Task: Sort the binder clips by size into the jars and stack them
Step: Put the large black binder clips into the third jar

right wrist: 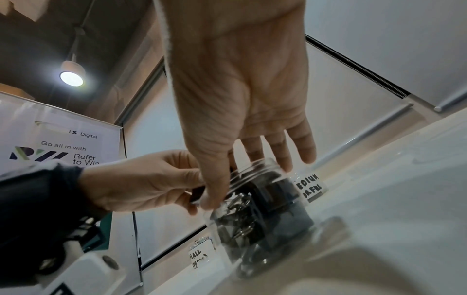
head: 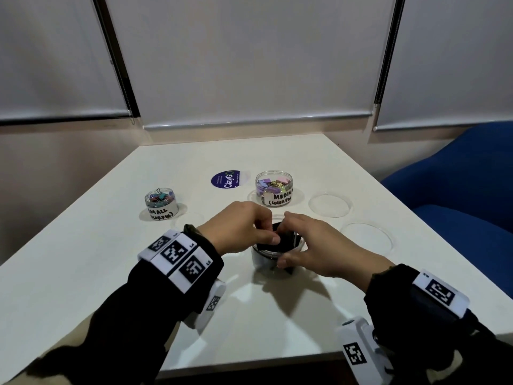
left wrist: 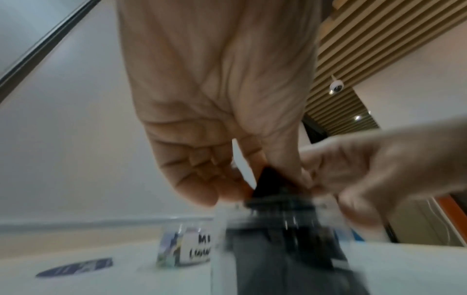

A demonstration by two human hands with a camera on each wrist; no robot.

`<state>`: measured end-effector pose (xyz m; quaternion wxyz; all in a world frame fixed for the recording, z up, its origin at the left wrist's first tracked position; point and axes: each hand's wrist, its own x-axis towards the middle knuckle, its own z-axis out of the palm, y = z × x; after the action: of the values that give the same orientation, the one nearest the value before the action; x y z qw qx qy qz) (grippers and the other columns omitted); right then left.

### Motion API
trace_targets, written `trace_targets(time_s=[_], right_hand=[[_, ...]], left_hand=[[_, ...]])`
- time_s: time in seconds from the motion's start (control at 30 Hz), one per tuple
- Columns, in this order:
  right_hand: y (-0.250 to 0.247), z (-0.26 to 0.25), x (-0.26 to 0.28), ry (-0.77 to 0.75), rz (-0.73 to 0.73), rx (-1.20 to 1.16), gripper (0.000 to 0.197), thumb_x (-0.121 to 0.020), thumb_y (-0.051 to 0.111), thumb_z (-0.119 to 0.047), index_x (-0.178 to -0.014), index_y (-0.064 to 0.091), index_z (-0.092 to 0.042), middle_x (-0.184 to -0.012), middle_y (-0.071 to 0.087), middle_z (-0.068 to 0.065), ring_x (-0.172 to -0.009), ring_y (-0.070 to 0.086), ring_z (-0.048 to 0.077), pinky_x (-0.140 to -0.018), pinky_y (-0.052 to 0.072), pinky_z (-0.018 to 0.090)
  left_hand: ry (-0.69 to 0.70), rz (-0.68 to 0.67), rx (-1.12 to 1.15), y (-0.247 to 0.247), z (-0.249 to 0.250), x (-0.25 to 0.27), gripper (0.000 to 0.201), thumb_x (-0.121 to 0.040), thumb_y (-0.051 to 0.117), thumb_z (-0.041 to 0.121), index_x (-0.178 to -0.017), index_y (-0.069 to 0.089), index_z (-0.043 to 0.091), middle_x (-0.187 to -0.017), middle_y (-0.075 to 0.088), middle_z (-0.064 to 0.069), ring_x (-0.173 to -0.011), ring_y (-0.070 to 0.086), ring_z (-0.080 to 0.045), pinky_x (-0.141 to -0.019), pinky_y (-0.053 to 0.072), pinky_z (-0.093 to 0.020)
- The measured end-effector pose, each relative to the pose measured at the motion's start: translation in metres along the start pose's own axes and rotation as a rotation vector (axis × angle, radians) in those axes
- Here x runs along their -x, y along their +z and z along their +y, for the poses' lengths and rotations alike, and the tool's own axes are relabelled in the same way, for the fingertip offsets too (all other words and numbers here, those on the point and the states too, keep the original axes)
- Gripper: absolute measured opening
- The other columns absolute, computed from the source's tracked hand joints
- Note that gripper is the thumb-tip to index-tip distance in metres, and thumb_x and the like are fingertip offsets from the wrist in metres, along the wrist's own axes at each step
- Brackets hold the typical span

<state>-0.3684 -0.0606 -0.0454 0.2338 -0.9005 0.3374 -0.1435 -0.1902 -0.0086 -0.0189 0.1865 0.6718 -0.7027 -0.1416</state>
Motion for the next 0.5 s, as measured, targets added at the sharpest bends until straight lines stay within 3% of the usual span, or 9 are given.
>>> trace_targets(time_s=[0.07, 0.17, 0.27, 0.37, 0.43, 0.5], right_hand=[[0.004, 0.000, 0.003, -0.020, 0.036, 0.017, 0.033, -0.078, 0.074, -0.035, -0.107, 0.060, -0.025, -0.104, 0.059, -0.008, -0.097, 0.053, 0.015, -0.081, 0.045, 0.031], [0.002, 0.000, 0.004, 0.014, 0.109, 0.052, 0.014, -0.086, 0.063, -0.037, -0.098, 0.062, -0.029, -0.099, 0.066, -0.002, -0.092, 0.055, 0.018, -0.079, 0.046, 0.034], [-0.001, -0.004, 0.006, -0.018, 0.181, 0.160, 0.015, -0.087, 0.062, -0.039, -0.098, 0.063, -0.030, -0.093, 0.064, 0.000, -0.098, 0.051, 0.020, -0.089, 0.040, 0.036], [-0.001, -0.017, 0.009, -0.051, 0.214, 0.161, 0.025, -0.085, 0.064, -0.039, -0.108, 0.060, -0.030, -0.092, 0.058, -0.009, -0.103, 0.048, 0.018, -0.092, 0.037, 0.035], [0.002, -0.024, 0.008, -0.032, 0.187, 0.188, 0.031, -0.085, 0.064, -0.042, -0.114, 0.059, -0.032, -0.088, 0.051, -0.014, -0.104, 0.047, 0.017, -0.092, 0.036, 0.036], [0.005, -0.027, 0.007, -0.014, 0.164, 0.181, 0.033, -0.084, 0.064, -0.044, -0.115, 0.058, -0.036, -0.094, 0.057, -0.013, -0.104, 0.046, 0.016, -0.093, 0.035, 0.036]], left_hand=[[0.011, 0.048, 0.019, 0.008, -0.008, 0.001, 0.024, -0.083, 0.071, 0.041, -0.073, 0.063, 0.021, -0.074, 0.065, 0.006, -0.055, 0.047, -0.001, -0.057, 0.039, -0.021], [0.051, 0.101, 0.117, 0.014, -0.014, 0.009, 0.024, -0.092, 0.058, 0.041, -0.081, 0.064, 0.020, -0.073, 0.064, 0.005, -0.059, 0.050, 0.001, -0.062, 0.041, -0.024], [0.001, 0.147, 0.377, 0.003, -0.015, 0.014, 0.019, -0.099, 0.044, 0.015, -0.090, 0.060, 0.016, -0.085, 0.067, -0.005, -0.068, 0.059, -0.013, -0.069, 0.048, -0.031], [-0.060, 0.071, 0.215, -0.006, -0.019, 0.008, 0.033, -0.089, 0.041, -0.003, -0.102, 0.059, 0.022, -0.104, 0.064, 0.003, -0.080, 0.060, -0.012, -0.073, 0.044, -0.022], [-0.045, -0.043, 0.001, -0.009, -0.021, 0.005, 0.035, -0.090, 0.050, 0.005, -0.114, 0.063, 0.028, -0.110, 0.060, 0.010, -0.086, 0.058, -0.007, -0.073, 0.038, -0.013], [-0.027, -0.103, -0.058, -0.009, -0.024, 0.004, 0.027, -0.092, 0.059, 0.016, -0.114, 0.067, 0.030, -0.104, 0.063, 0.014, -0.086, 0.059, -0.004, -0.066, 0.035, -0.004]])
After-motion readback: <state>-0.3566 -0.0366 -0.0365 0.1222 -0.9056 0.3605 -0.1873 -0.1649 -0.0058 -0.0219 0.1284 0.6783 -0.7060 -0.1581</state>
